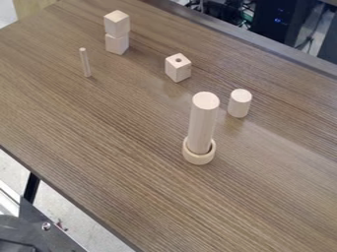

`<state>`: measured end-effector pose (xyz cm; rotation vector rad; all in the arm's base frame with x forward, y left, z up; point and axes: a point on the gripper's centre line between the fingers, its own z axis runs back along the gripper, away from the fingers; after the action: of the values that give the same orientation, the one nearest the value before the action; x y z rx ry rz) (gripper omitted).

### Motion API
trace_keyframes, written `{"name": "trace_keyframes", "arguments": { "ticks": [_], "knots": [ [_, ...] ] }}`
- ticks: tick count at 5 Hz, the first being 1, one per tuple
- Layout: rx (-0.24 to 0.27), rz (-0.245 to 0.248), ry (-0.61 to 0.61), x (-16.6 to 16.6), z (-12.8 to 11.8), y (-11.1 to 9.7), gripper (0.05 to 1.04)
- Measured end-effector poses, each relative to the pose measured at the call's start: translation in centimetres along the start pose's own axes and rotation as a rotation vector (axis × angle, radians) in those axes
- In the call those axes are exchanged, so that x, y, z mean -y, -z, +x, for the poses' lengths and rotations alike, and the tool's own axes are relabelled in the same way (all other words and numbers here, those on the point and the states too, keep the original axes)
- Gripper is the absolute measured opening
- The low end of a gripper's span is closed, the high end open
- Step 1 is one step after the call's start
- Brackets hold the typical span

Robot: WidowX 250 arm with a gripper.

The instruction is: Move the block with a punch hole from the middle of the table to the top of the block tower

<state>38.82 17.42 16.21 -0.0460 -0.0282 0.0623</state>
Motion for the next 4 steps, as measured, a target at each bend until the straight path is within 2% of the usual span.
{"name": "trace_keyframes", "arguments": {
  "ticks": [1, 2, 3, 4],
  "knots": [
    [-0.051, -0.02, -0.001, 0.0, -0.1, 2.1, 0.999],
    [-0.105, -0.015, 0.097, 0.8, -0.3, 4.1, 0.999],
    [-0.156, -0.008, 0.23, 3.4, -0.2, 5.7, 0.999],
    [-0.16, 0.029, 0.359, 5.4, -1.0, 5.4, 0.999]
  ]
}}
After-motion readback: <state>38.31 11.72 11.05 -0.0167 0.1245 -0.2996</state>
